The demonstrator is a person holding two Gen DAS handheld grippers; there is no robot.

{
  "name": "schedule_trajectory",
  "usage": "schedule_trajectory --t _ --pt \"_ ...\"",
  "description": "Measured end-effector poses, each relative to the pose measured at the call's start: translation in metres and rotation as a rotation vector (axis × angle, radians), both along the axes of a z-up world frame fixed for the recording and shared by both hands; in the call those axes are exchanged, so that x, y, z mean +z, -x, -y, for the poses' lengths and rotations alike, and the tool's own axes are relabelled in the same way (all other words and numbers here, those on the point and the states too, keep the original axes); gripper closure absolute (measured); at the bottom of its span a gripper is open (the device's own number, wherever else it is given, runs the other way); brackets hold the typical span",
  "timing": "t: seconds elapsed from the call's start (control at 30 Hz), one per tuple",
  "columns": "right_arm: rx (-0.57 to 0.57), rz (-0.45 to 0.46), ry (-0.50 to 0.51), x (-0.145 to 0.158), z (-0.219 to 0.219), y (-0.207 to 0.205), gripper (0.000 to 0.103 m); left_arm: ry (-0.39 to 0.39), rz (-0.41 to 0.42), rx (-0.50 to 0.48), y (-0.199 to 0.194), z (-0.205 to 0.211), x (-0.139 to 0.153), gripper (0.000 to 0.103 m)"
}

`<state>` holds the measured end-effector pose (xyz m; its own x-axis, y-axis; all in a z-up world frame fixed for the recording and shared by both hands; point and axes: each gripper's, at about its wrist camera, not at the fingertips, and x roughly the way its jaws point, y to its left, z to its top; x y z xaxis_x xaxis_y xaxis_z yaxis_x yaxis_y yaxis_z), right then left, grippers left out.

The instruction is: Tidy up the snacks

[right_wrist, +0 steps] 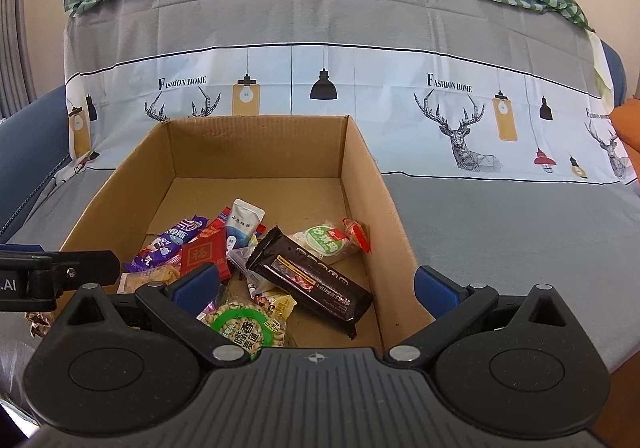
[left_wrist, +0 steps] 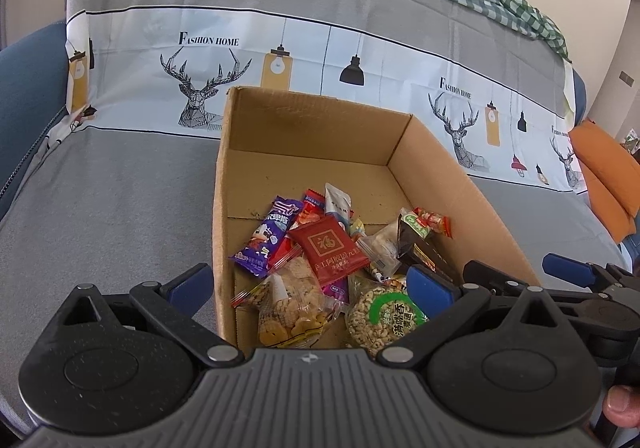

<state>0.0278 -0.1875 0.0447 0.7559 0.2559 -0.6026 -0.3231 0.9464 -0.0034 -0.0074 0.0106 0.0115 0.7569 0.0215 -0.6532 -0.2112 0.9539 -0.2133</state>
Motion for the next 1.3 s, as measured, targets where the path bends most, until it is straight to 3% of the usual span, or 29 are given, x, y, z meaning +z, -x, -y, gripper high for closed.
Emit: schedule_trajectory --t 1.3 --pt "0.019 0.006 -0.009 0.0028 -0.0012 0.0008 0.001 0.006 0.018 -0.017 -0.0019 0.0052 0.0012 0.001"
